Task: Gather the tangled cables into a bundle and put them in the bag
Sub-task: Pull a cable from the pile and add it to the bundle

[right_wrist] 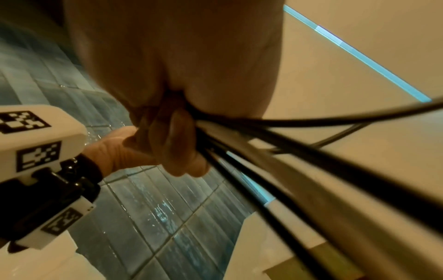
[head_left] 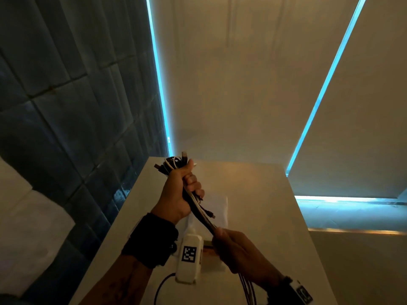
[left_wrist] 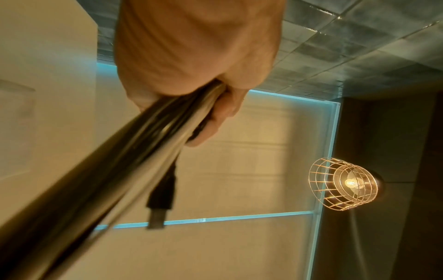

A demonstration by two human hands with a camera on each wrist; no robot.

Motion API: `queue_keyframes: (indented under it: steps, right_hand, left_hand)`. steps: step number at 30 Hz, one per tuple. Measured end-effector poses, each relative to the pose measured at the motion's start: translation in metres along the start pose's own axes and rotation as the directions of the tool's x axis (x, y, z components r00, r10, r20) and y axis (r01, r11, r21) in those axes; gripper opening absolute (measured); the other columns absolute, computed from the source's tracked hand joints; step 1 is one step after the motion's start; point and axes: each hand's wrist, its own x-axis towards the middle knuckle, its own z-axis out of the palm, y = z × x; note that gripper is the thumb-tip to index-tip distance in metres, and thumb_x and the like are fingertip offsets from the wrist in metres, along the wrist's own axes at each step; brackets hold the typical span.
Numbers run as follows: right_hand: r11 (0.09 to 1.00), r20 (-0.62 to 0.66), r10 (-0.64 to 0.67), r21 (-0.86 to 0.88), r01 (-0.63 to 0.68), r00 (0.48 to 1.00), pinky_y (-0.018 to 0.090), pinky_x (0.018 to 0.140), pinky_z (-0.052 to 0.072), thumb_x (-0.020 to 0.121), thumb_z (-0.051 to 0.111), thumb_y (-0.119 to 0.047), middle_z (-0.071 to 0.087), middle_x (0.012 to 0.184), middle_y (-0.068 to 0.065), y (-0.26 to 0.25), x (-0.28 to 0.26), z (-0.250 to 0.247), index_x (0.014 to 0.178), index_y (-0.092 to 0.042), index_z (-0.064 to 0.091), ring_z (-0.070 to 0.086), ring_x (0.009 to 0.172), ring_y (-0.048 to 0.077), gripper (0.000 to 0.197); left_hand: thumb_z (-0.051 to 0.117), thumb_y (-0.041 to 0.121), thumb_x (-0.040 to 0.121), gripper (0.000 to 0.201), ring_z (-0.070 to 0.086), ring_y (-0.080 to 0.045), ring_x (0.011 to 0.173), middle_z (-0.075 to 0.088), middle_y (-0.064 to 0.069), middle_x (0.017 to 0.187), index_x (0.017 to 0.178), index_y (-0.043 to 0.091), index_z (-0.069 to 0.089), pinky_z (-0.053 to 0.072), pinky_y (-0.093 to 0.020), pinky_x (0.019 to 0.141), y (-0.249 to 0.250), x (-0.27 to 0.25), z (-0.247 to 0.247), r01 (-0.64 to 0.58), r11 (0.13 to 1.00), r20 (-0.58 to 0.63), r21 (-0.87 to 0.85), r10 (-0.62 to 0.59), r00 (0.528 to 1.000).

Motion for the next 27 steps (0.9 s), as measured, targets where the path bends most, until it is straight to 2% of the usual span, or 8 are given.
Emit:
queue_keyframes:
  steps: [5,11,17,19,20,21,24,27]
  right_hand:
    - [0.999,0.069,0.019,-0.051,-0.015,0.997,0.025,0.045,0.030,0.092,0.046,-0.055,0.040,0.055,-0.010,0.003,-0.019,-0.023,0.070,-0.026,0.056,0.033,0.047,0.008,0.037]
    - [0.974,0.097,0.071,-0.220,-0.048,0.993,0.021,0.044,0.030,0.093,0.052,-0.043,0.040,0.049,-0.012,-0.026,-0.036,-0.064,0.068,-0.024,0.058,0.033,0.044,0.006,0.032]
    - [0.889,0.189,-0.021,-0.445,0.105,0.982,0.010,0.049,0.032,0.093,0.059,-0.023,0.049,0.049,-0.014,-0.096,-0.041,-0.090,0.073,-0.016,0.064,0.042,0.044,0.001,0.022]
    - [0.828,0.191,-0.076,-0.535,0.169,0.979,0.018,0.054,0.038,0.089,0.063,-0.030,0.058,0.057,-0.007,-0.112,-0.034,-0.095,0.071,-0.018,0.067,0.048,0.051,0.003,0.021]
    - [0.798,0.186,-0.095,-0.573,0.187,0.978,0.023,0.056,0.042,0.087,0.065,-0.033,0.061,0.061,-0.005,-0.118,-0.029,-0.097,0.071,-0.020,0.068,0.051,0.054,0.008,0.021]
    - [0.771,0.179,-0.113,-0.604,0.200,0.977,0.022,0.058,0.042,0.085,0.067,-0.033,0.062,0.062,-0.005,-0.123,-0.024,-0.099,0.070,-0.022,0.069,0.052,0.056,0.007,0.019]
    - [0.692,0.185,-0.159,-0.680,0.243,0.970,0.012,0.058,0.040,0.085,0.070,-0.026,0.061,0.059,-0.013,-0.137,-0.009,-0.101,0.070,-0.021,0.069,0.055,0.057,0.004,0.016]
    - [0.649,0.228,-0.188,-0.702,0.295,0.955,0.009,0.061,0.042,0.084,0.071,-0.021,0.062,0.060,-0.022,-0.146,0.005,-0.096,0.068,-0.033,0.067,0.060,0.062,-0.002,0.021]
  left_hand:
    - [0.053,0.030,0.093,0.042,0.023,-0.004,0.030,0.025,0.009,0.038,0.055,0.021,0.041,0.024,-0.016,0.034,-0.001,-0.004,-0.003,0.014,0.999,0.059,0.049,-0.016,0.998]
    - [0.056,0.031,0.088,0.053,0.020,-0.005,0.028,0.023,0.007,0.036,0.042,0.021,0.031,0.020,-0.016,0.032,-0.012,-0.017,-0.002,0.078,0.990,0.208,0.115,-0.101,0.973]
    - [0.057,0.030,0.086,0.049,0.020,-0.005,0.029,0.023,0.007,0.038,0.045,0.020,0.033,0.020,-0.016,0.033,-0.015,-0.036,0.003,0.100,0.955,0.296,0.281,-0.185,0.937]
    - [0.060,0.032,0.085,0.046,0.022,-0.006,0.031,0.025,0.007,0.040,0.046,0.020,0.038,0.022,-0.017,0.034,-0.015,-0.043,0.006,0.080,0.933,0.335,0.350,-0.205,0.919]
    - [0.063,0.034,0.084,0.045,0.023,-0.006,0.033,0.026,0.008,0.042,0.049,0.021,0.039,0.023,-0.017,0.034,-0.015,-0.046,0.007,0.069,0.927,0.364,0.368,-0.212,0.907]
    - [0.068,0.036,0.080,0.044,0.023,-0.006,0.034,0.026,0.008,0.044,0.052,0.020,0.038,0.023,-0.018,0.035,-0.016,-0.048,0.008,0.056,0.921,0.394,0.385,-0.219,0.892]
    - [0.081,0.042,0.067,0.045,0.026,-0.005,0.039,0.028,0.007,0.051,0.065,0.019,0.043,0.025,-0.018,0.038,-0.018,-0.054,0.009,0.024,0.911,0.486,0.412,-0.242,0.840]
    - [0.081,0.043,0.069,0.045,0.032,-0.003,0.042,0.036,0.008,0.054,0.088,0.012,0.054,0.030,-0.016,0.041,-0.019,-0.058,0.006,-0.024,0.889,0.568,0.456,-0.271,0.778]
